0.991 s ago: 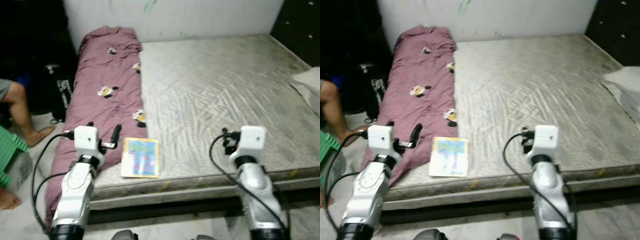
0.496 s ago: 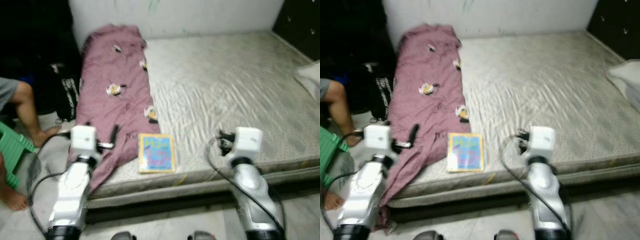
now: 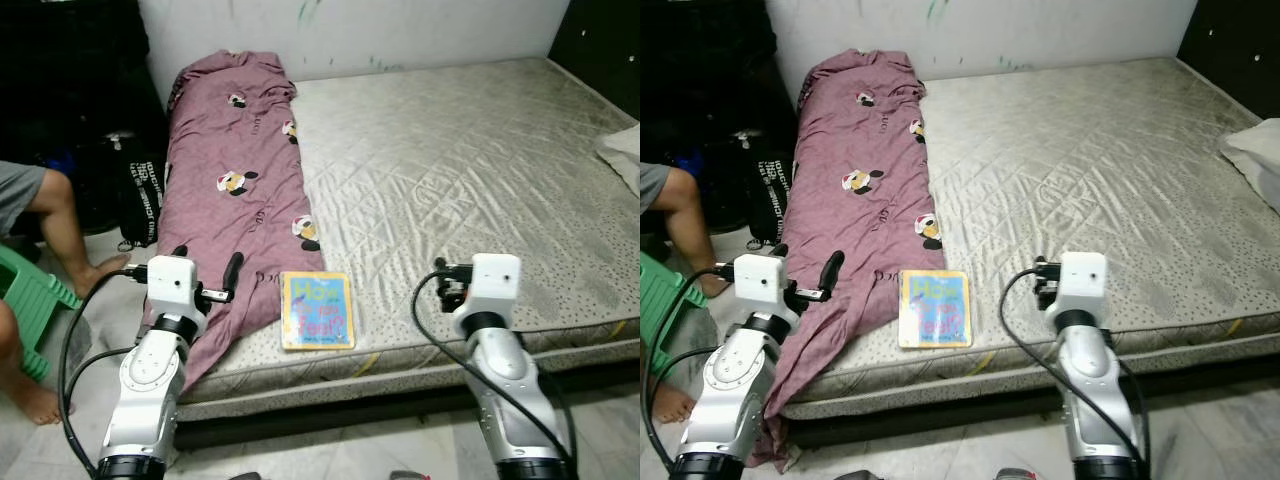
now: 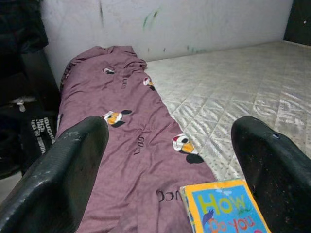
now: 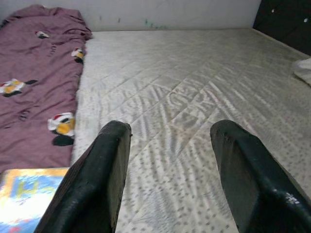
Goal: Clean up the room
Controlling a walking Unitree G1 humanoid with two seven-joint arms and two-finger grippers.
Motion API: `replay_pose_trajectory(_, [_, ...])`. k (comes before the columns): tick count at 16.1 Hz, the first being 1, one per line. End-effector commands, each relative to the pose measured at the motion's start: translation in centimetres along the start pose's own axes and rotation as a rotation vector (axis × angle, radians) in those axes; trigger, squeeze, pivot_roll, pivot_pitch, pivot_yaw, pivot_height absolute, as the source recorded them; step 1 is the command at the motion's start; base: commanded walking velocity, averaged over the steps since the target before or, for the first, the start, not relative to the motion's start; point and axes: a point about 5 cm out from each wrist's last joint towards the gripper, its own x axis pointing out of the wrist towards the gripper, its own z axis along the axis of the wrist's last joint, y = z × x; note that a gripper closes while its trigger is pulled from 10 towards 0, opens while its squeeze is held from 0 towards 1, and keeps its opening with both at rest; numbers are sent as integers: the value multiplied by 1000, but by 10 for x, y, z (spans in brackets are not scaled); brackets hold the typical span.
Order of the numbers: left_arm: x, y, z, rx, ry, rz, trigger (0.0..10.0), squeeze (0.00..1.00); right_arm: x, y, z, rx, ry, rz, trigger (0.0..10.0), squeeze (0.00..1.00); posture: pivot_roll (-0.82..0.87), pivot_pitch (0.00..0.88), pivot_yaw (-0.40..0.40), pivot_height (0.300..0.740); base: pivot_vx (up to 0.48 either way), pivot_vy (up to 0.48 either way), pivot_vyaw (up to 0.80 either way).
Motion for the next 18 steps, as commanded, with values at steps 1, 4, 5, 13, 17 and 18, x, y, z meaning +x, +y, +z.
replay_pose_trajectory(1, [0,4,6,14,-24,2,10000,0,1,4,6,7,-20,15,10000,0,-91,0,50,740,398,0,0])
replay_pose_trajectory(4, [0,3,5,13,-21,0,10000,0,1,4,6,4,-19,14,10000,0,-90,0,49,740,399,0,0])
replay_pose_trajectory(5, [-1,3,5,12,-19,0,10000,0,1,4,6,3,-19,13,10000,0,-90,0,48,740,394,0,0])
replay_pose_trajectory(13, [-1,6,2,28,2,53,10000,0,2,-7,3,-7,3,-26,10000,0,-88,0,43,740,42,0,0])
replay_pose_trajectory(17, [-3,9,1,19,19,75,10000,0,3,-6,3,10,19,-23,10000,0,-80,0,45,740,0,0,-534])
replay_pose_trajectory(18, [-4,11,1,26,19,82,10000,0,3,-5,4,6,17,-21,10000,0,-77,0,49,740,0,0,0])
